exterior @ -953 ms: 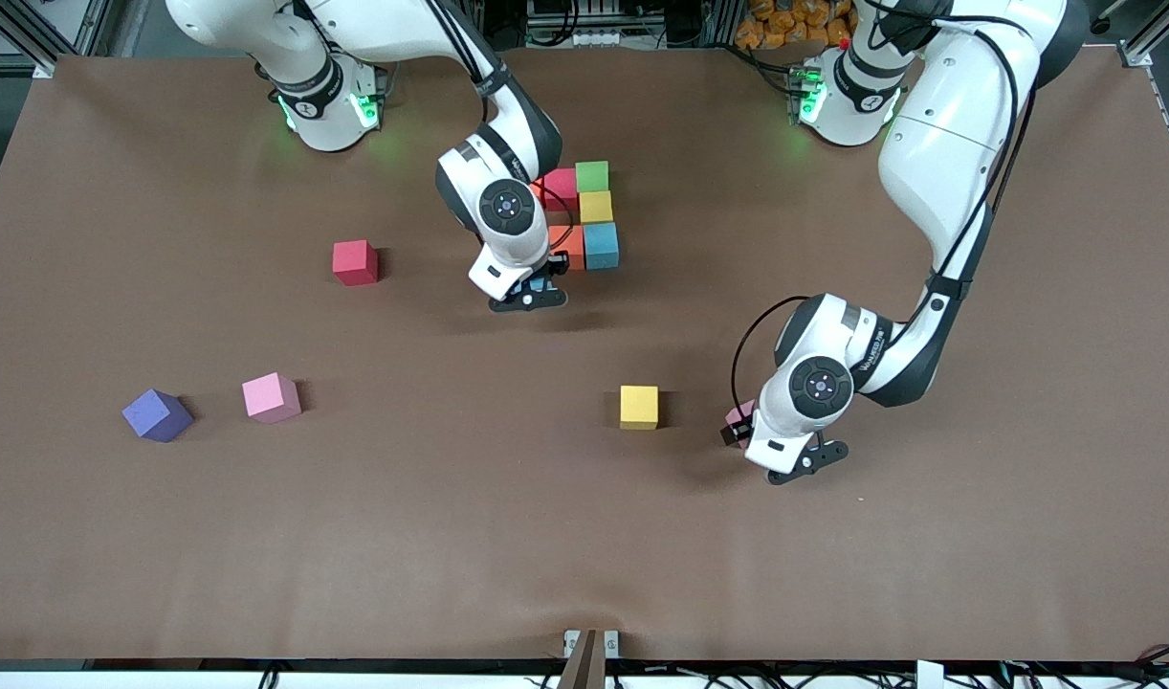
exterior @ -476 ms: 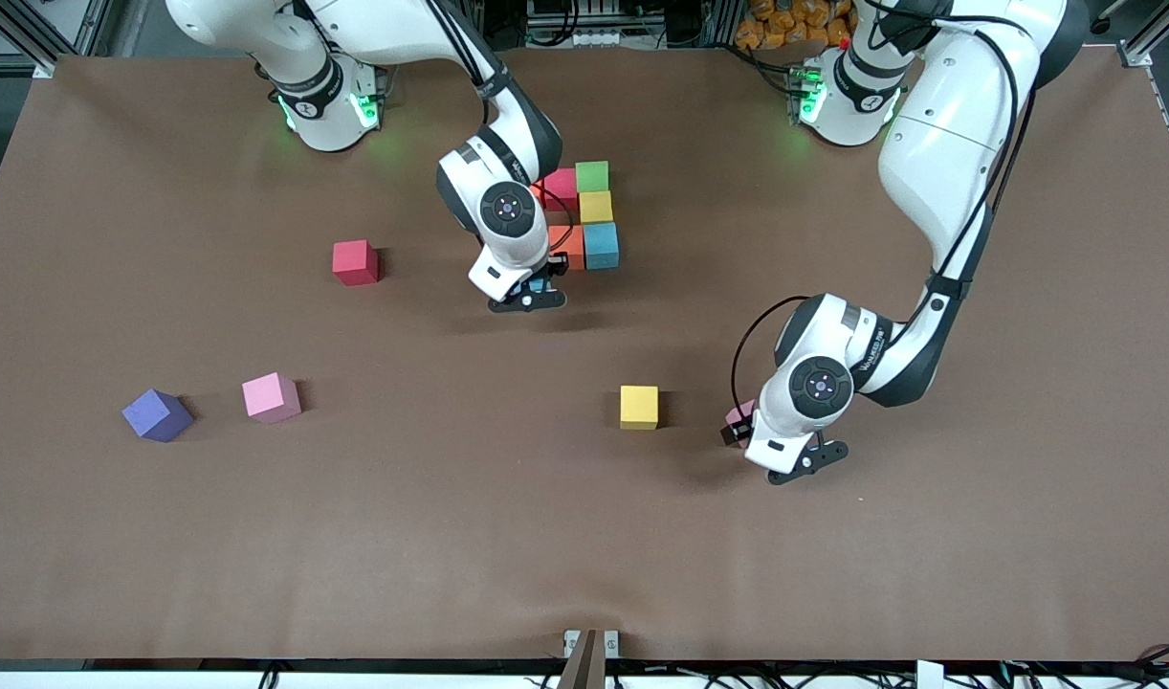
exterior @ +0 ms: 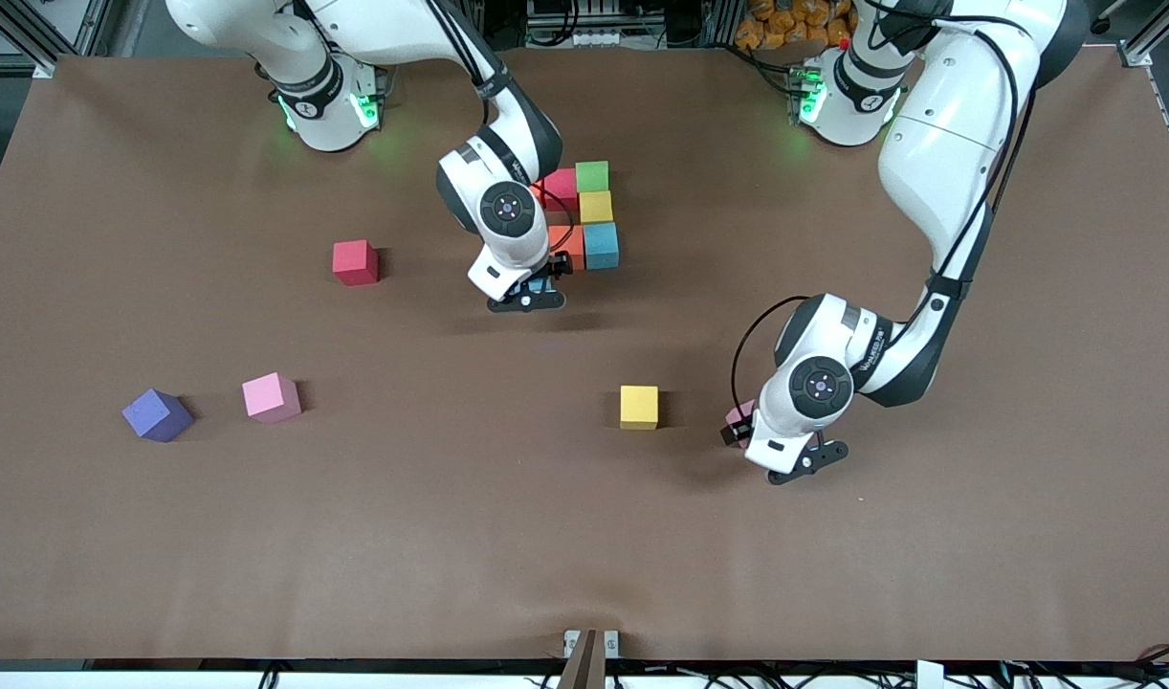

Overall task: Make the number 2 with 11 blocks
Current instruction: 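Lower the cyan cube onto the table and open the right gripper, then reach the right gripper to the pink cube beside the purple cube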

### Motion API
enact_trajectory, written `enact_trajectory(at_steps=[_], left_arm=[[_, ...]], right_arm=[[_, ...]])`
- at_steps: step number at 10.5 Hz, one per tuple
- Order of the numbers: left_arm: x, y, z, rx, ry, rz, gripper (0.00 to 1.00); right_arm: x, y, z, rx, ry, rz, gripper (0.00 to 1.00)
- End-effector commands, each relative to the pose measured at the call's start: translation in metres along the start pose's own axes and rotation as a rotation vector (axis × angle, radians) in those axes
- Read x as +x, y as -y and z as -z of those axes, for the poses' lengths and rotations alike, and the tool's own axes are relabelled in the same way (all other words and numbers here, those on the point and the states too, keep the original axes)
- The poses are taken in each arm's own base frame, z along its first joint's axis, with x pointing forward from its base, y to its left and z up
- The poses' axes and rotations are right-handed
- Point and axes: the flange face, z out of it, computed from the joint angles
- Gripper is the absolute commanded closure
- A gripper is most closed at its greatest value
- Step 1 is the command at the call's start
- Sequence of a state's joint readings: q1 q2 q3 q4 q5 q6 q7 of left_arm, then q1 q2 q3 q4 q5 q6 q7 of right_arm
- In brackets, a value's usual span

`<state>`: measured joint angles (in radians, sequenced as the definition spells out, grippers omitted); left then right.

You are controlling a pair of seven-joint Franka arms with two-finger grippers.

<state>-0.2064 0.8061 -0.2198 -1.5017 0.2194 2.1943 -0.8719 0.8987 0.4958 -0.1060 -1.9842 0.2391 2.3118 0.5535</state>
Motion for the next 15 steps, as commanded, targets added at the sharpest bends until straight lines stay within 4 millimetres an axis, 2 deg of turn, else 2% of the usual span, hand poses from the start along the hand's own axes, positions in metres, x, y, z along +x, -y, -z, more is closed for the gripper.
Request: enact_trajectory(at_steps=[1, 5, 6, 7, 9, 12, 13, 15], left_arm=[[0.0, -0.001, 0.001, 0.011, -0.019, 0.004, 0.0], [0.001, 0.0, 0.002, 0.01, -0.021, 0.004, 0.0], [0.001, 0.0, 0.002, 0.01, -0.021, 0.004, 0.0], [0.0, -0.001, 0.002, 0.01, -0.021, 0.003, 0.0], [0.0, -0.001, 0.002, 0.01, -0.021, 0.003, 0.0], [0.0, -0.001, 0.002, 0.01, -0.021, 0.003, 0.0], [0.0, -0.001, 0.001, 0.011, -0.019, 0.003, 0.0], [0.0, -0.001, 0.002, 0.01, -0.021, 0.003, 0.0]], right_arm=[[-0.004, -0.003, 0.02, 0.031, -0.01, -0.029, 0.0], [0.002, -0.032, 0.054, 0.073, -0.034, -0.055, 0.0], [0.009, -0.043, 0.068, 0.092, -0.048, -0.081, 0.0], [0.021, -0.062, 0.079, 0.105, -0.049, -0.117, 0.0], [0.059, -0.126, 0.106, 0.11, -0.068, -0.159, 0.0], [0.127, -0.248, 0.142, 0.023, -0.181, -0.033, 0.0], [0.143, -0.298, 0.142, -0.021, -0.19, 0.022, 0.0], [0.158, -0.357, 0.133, -0.043, -0.177, 0.144, 0.0]])
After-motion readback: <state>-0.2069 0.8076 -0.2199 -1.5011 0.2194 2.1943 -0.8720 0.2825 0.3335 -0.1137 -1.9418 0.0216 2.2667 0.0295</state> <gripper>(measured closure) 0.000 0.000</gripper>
